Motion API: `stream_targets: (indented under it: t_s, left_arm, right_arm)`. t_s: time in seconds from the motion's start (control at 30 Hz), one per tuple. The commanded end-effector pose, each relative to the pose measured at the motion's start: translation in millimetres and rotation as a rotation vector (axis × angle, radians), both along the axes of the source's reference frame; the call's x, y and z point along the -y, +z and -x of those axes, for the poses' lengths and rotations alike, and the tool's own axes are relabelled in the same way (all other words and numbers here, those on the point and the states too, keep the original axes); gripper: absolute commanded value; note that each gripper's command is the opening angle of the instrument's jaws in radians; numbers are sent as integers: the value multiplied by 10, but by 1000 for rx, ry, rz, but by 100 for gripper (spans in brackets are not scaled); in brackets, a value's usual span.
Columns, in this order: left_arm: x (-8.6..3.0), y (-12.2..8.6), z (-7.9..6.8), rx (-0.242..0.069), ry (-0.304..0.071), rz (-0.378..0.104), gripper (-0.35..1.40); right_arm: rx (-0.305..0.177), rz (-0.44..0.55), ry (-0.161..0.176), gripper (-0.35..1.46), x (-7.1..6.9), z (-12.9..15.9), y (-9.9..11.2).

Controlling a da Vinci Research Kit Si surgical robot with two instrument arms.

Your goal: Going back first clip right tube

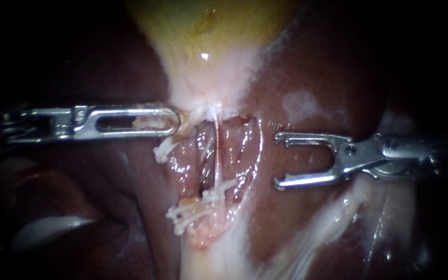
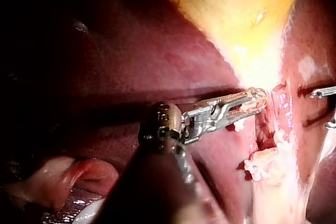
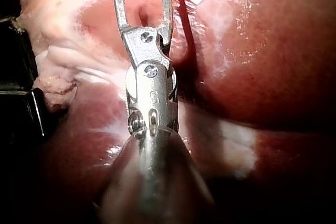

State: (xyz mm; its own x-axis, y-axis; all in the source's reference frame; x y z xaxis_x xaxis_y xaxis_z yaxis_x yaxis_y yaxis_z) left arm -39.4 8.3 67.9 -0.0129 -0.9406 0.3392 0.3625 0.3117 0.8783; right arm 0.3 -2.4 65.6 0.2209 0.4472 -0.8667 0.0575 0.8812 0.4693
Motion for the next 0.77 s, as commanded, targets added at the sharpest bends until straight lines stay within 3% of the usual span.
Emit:
stream_targets:
  t_s: [0.03, 0.37, 0.77]
  left_arm:
    - [0, 4, 3, -6, -2, 1, -35]
    - [5, 44, 35, -49, 16, 4, -35]
    - [7, 43, 36, -47, 20, -3, -35]
  right_arm:
    - [-9, 4, 0, 50, 0, -3, -3]
    - [-12, 16, -2, 50, -1, -4, -5]
    - [-14, 21, -3, 50, 0, -5, -7]
